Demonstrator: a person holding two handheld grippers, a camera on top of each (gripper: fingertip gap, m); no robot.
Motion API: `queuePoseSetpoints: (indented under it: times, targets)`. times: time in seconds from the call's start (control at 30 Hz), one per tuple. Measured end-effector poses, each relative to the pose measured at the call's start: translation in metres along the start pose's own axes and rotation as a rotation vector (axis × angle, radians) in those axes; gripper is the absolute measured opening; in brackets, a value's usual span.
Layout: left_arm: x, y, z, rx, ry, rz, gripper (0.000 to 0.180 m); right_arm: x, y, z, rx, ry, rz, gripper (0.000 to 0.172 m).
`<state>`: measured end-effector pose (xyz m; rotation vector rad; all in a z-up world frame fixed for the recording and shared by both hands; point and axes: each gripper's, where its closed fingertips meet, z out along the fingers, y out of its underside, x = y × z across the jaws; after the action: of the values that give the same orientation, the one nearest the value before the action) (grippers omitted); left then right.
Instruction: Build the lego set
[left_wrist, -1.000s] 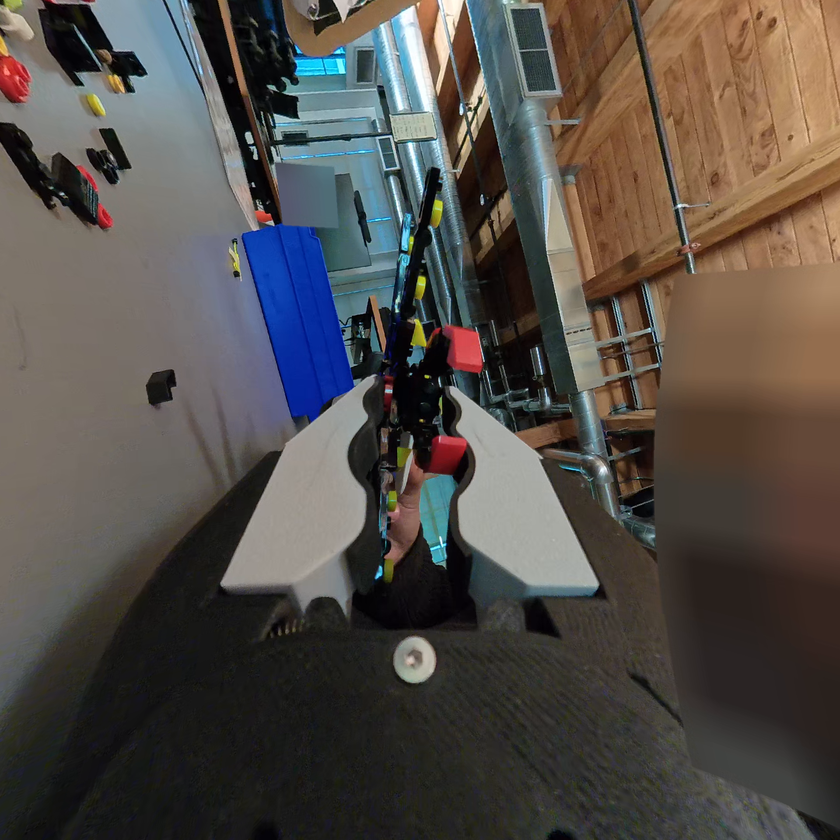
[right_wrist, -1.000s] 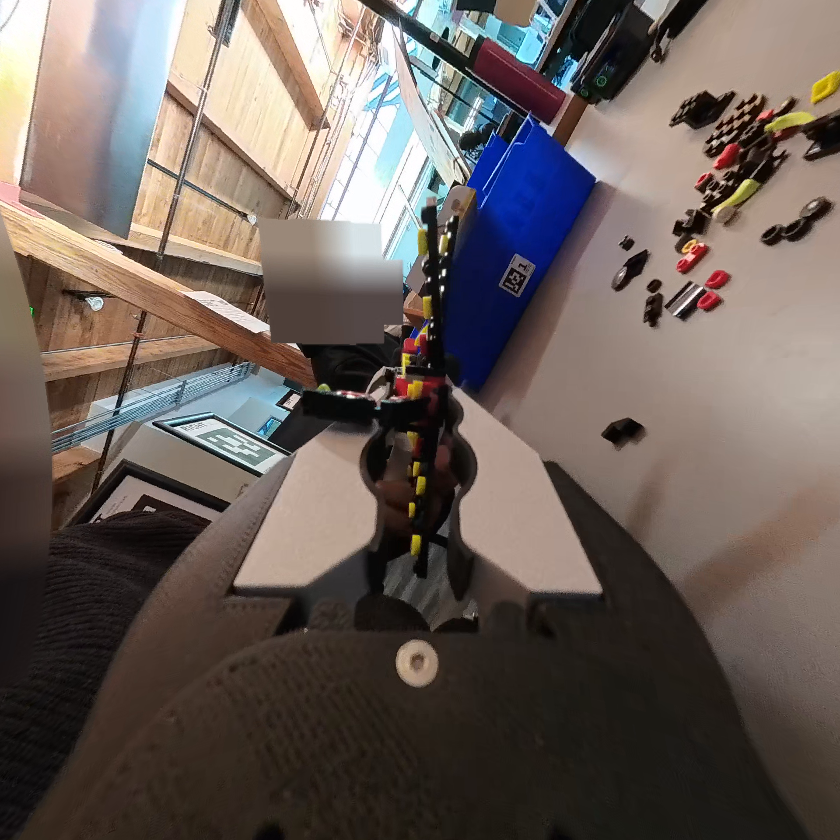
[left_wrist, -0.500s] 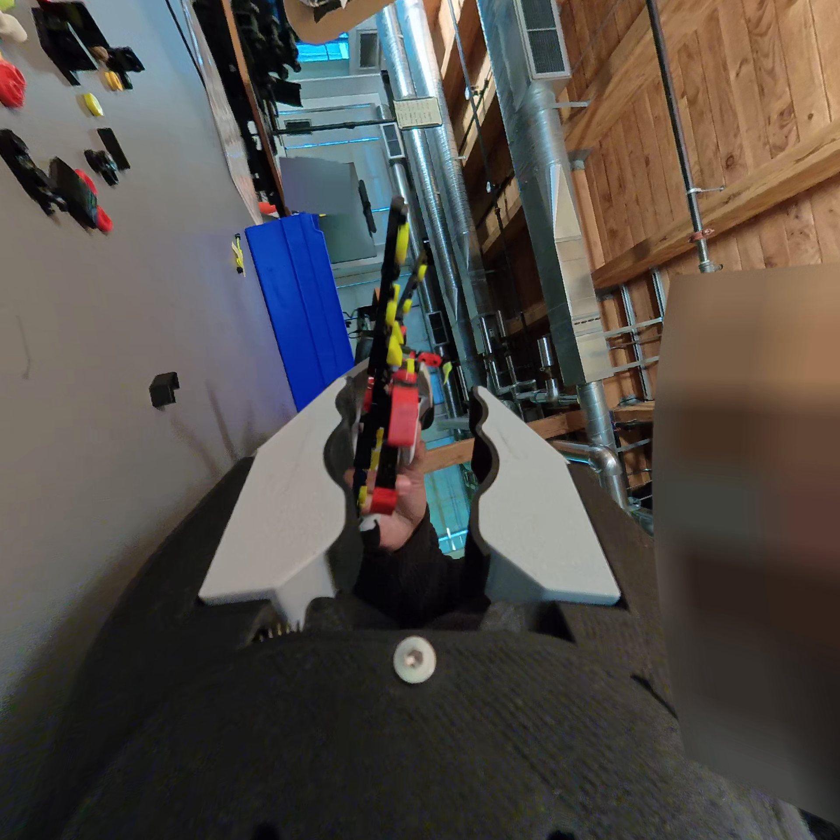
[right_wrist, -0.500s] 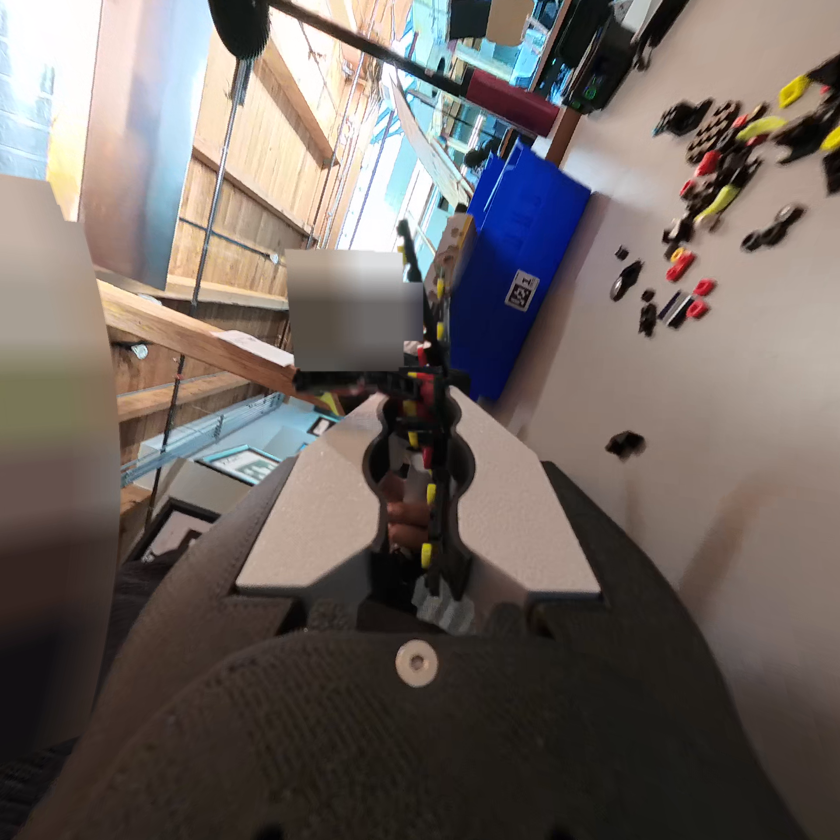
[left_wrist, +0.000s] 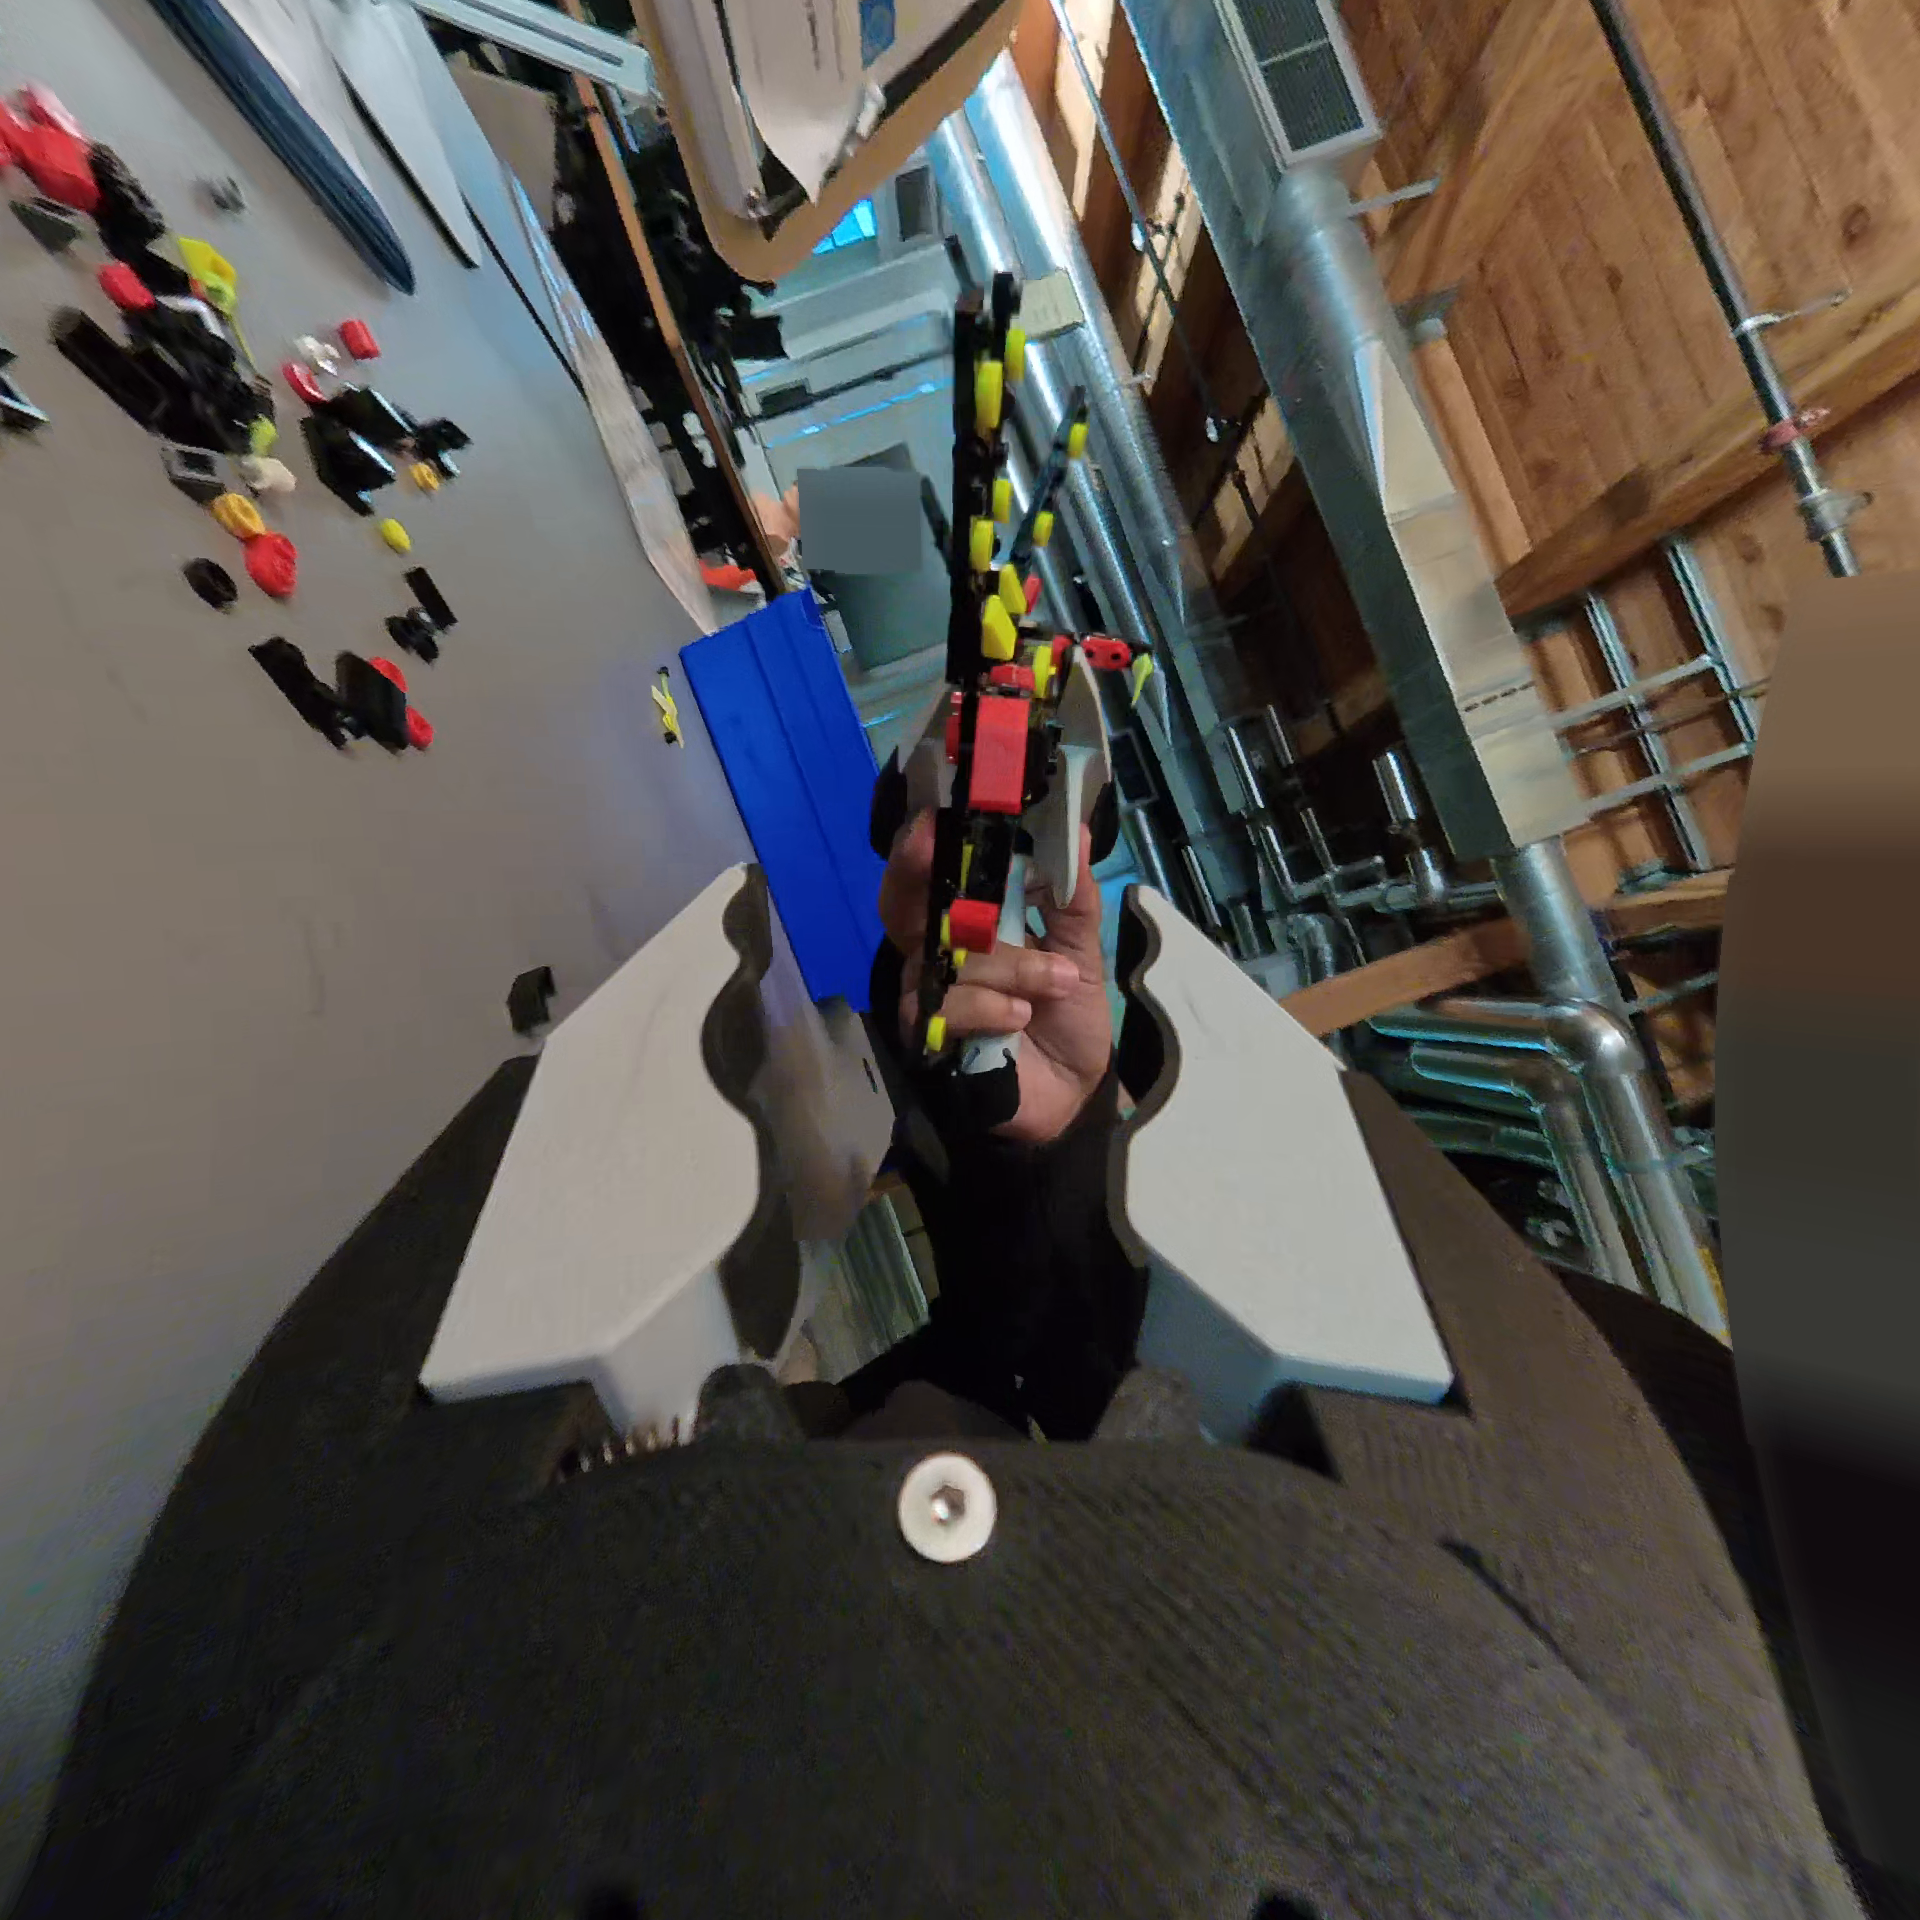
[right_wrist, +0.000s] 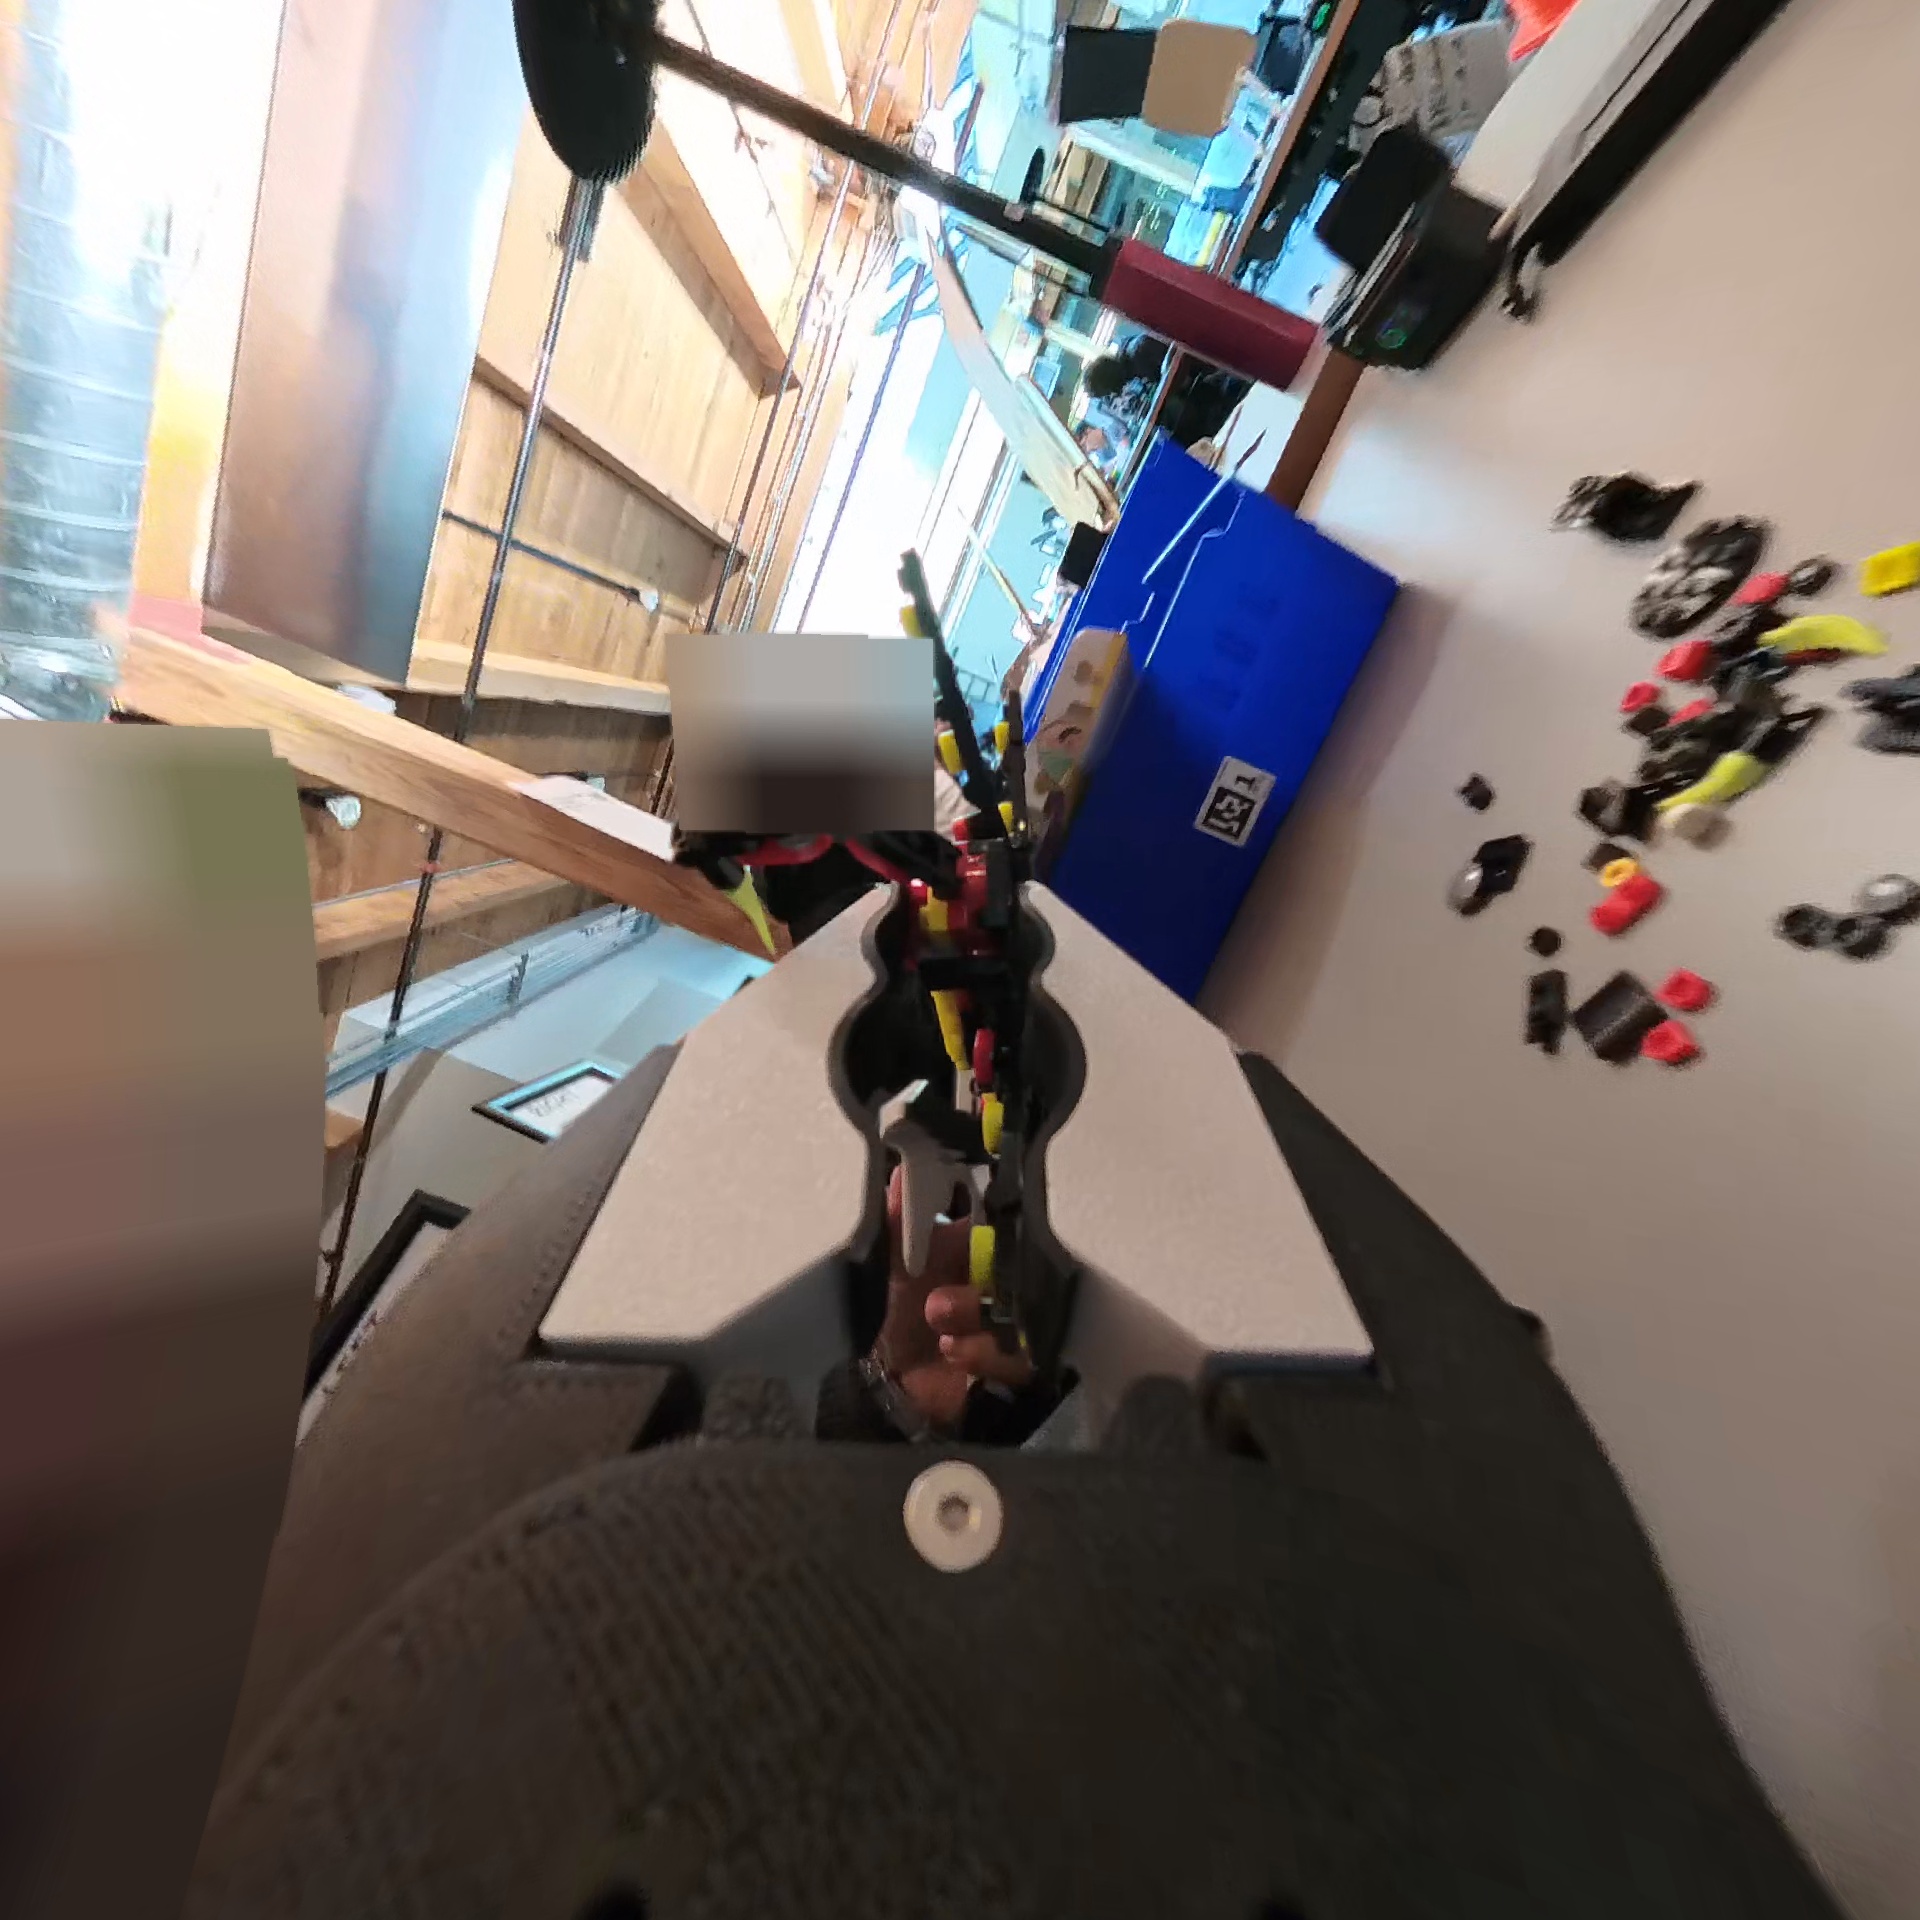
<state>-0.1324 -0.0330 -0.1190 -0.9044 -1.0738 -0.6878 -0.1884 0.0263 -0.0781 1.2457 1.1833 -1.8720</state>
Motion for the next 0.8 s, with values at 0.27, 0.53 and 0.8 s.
queuePoseSetpoints:
  times: [0.27,0.53,0.8]
  targets:
    - [0.013,0.014,0.004,-0.073,0.109,-0.009,0.027,0.001,0.041,0.007,-0.088,-0.008,0.018,0.018]
    - [0.009,0.017,0.004,-0.097,0.110,-0.034,0.022,-0.006,0.054,-0.008,-0.202,-0.045,-0.094,0.036]
    - [0.011,0.023,0.006,-0.121,0.166,-0.136,0.022,-0.006,0.060,-0.031,-0.347,-0.035,-0.839,0.053]
